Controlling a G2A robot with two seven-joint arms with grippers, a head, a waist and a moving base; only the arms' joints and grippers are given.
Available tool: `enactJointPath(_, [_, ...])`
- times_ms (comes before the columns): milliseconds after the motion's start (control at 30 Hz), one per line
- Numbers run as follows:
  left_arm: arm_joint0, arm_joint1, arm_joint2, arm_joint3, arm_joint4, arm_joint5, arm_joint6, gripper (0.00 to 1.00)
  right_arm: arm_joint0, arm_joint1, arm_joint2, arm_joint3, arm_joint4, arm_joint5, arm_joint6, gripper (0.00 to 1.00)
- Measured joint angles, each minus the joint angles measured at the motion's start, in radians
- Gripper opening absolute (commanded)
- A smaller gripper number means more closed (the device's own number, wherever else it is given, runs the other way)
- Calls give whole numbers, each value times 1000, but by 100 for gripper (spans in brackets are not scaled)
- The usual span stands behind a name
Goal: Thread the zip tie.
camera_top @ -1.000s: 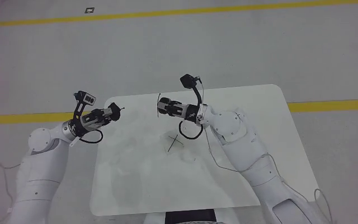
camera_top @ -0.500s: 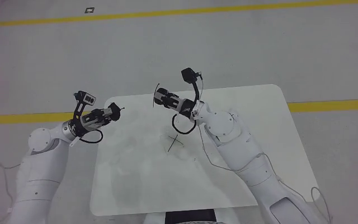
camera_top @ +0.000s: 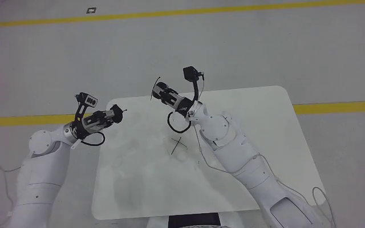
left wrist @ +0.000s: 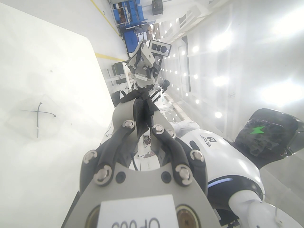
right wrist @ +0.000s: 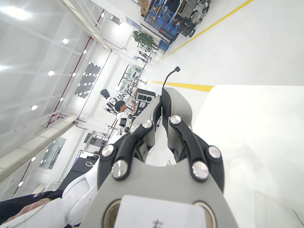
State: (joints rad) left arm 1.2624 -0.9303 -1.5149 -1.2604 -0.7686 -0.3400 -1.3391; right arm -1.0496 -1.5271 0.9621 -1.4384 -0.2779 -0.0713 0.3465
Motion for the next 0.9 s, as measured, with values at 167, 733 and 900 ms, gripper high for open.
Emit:
enactJointPath(167, [8, -3, 6, -7, -13, 12, 23, 0, -8, 0, 0, -6, -6, 2, -14, 0])
enactJointPath(733, [39, -68, 137, -77, 36, 0, 327, 0, -144, -6, -51, -102, -157, 52, -260, 0])
enactJointPath(900, [34, -76, 138, -86, 27, 0, 341, 0, -150, -4, -44, -98, -188, 66, -267, 0])
